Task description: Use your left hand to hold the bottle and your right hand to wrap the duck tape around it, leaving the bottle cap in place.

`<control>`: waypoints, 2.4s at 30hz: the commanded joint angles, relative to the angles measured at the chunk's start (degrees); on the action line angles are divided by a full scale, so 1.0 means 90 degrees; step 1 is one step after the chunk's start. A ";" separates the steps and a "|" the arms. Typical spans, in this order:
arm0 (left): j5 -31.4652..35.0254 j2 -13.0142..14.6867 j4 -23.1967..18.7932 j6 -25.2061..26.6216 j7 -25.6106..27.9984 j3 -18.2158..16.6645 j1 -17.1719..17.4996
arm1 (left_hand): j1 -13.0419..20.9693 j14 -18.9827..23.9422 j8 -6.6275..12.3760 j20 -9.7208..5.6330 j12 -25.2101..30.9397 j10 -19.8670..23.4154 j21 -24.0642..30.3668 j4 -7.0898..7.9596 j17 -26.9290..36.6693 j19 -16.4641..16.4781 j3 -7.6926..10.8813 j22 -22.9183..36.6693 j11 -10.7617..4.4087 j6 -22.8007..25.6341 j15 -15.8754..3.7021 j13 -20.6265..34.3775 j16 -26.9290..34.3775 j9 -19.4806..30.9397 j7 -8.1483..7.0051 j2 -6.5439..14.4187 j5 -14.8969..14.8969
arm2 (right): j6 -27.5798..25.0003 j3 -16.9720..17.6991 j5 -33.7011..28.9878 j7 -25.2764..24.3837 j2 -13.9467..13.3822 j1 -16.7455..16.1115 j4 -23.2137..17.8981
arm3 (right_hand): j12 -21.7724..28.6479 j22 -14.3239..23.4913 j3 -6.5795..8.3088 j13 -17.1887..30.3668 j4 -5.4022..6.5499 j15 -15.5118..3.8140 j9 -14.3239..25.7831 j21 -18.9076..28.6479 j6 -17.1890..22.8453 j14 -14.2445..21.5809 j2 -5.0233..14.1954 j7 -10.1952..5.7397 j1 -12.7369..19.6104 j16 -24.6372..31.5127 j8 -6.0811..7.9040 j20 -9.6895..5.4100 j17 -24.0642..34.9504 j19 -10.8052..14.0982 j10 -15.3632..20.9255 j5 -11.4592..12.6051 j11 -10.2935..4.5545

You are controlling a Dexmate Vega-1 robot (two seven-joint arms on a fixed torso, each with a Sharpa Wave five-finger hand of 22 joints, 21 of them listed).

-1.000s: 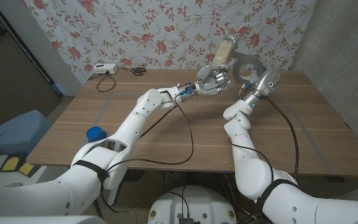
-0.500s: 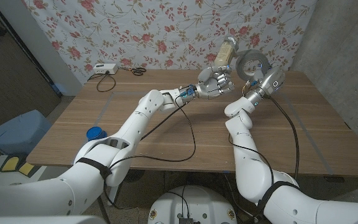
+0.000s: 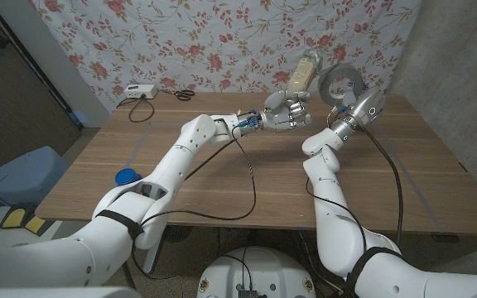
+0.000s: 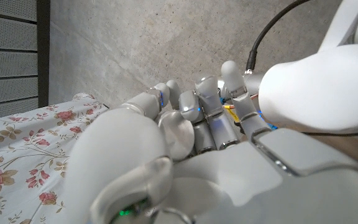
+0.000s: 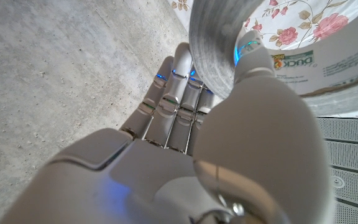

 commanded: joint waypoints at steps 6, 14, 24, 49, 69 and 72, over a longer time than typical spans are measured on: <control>0.0338 0.0623 -0.1009 -0.0197 0.0382 0.0316 0.0138 | -0.0910 -0.0224 -0.0867 0.0170 -0.1130 -0.0170 -0.0181 -0.0019 -0.2159 -0.0476 -0.0795 -0.0106 0.0011 -0.0432 0.0129 -0.1310 -0.1303 -0.0791 0.0129 0.0383 -0.0063 | -0.0169 -0.0225 0.0071 0.0000 -0.0058 -0.0248 -0.0418 | -0.0001 0.0013 0.0243 0.0346 -0.0020 -0.0671 0.0013 0.0059 0.0595 0.0428 0.0990 -0.0553 0.0934 -0.0022 0.0020 -0.0013 0.0032 -0.0035 0.0822 -0.0004 -0.0619; 0.0477 0.0886 -0.1377 -0.0398 0.0569 0.0405 0.0214 | -0.1199 -0.0873 -0.1389 0.0306 -0.3124 -0.0541 -0.0533 -0.0682 -0.3391 -0.0832 -0.1424 -0.0173 0.0030 -0.0819 0.0296 -0.3566 -0.2091 -0.1323 0.0033 0.0040 0.0064 | -0.0194 -0.0222 0.0026 0.0000 -0.0013 -0.0337 -0.0583 | -0.0010 0.0012 0.0256 0.0348 -0.0025 -0.0669 0.0012 0.0079 0.0617 0.0431 0.0984 -0.0549 0.0934 -0.0030 0.0023 -0.0012 0.0039 -0.0037 0.0827 -0.0024 -0.0612; 0.0783 0.1255 -0.1714 -0.0781 0.0505 0.0618 0.0186 | -0.1550 -0.2005 -0.2103 0.0513 -0.4690 -0.1995 -0.1047 -0.0765 -0.4252 -0.1403 -0.1724 -0.0179 0.0205 -0.1733 0.0515 -0.4637 -0.3026 -0.1781 0.0165 -0.0625 -0.0032 | -0.0165 -0.0191 -0.0068 0.0000 0.0063 -0.0375 -0.0677 | -0.0021 0.0010 0.0280 0.0354 -0.0024 -0.0668 0.0008 0.0107 0.0611 0.0424 0.0989 -0.0551 0.0925 -0.0067 0.0011 -0.0012 0.0016 -0.0042 0.0837 -0.0052 -0.0599; 0.1917 0.2365 -0.3075 -0.1238 0.1021 0.1058 0.0245 | -0.1957 -0.7519 -0.4351 0.0762 -0.8402 -0.7396 -0.4551 -0.0474 -0.6148 -0.5085 -0.2912 -0.0157 0.1733 -0.6250 0.2119 -0.6197 -0.6751 -0.3010 0.0228 -0.0738 0.0219 | -0.0176 -0.0184 -0.0134 0.0000 0.0122 -0.0472 -0.0895 | -0.0050 0.0004 0.0327 0.0370 -0.0038 -0.0667 0.0005 0.0163 0.0630 0.0457 0.0963 -0.0533 0.0922 -0.0089 -0.0001 -0.0019 0.0035 -0.0063 0.0845 -0.0108 -0.0596; 0.3417 0.3013 -0.5171 -0.0944 0.3808 0.1190 0.1101 | -0.0125 -0.9910 -0.4568 0.0772 -0.8843 -0.9819 -0.8458 0.0801 -0.6156 -0.6116 -0.7151 0.0267 0.1708 -0.8186 0.2125 -0.6366 -0.7142 -0.3039 -0.0460 0.0380 0.1536 | -0.0286 -0.0402 -0.0127 0.0000 -0.0047 -0.0639 -0.1068 | -0.0070 -0.0002 0.0371 0.0383 -0.0048 -0.0667 0.0005 0.0209 0.0640 0.0478 0.0949 -0.0523 0.0922 -0.0109 -0.0013 -0.0023 0.0044 -0.0080 0.0860 -0.0148 -0.0577; 0.3797 0.3119 -0.5413 -0.0886 0.4152 0.1314 0.1153 | -0.0079 -0.9942 -0.4568 0.0773 -0.8861 -0.9840 -0.8490 0.0843 -0.6163 -0.6144 -0.7190 0.0262 0.1706 -0.8185 0.2123 -0.6373 -0.7157 -0.3038 -0.0486 0.0373 0.1576 | -0.0385 -0.0544 -0.0137 0.0000 -0.0172 -0.0735 -0.1121 | -0.0073 -0.0003 0.0376 0.0386 -0.0046 -0.0665 0.0004 0.0217 0.0647 0.0484 0.0942 -0.0527 0.0914 -0.0110 -0.0014 -0.0023 0.0047 -0.0082 0.0863 -0.0156 -0.0580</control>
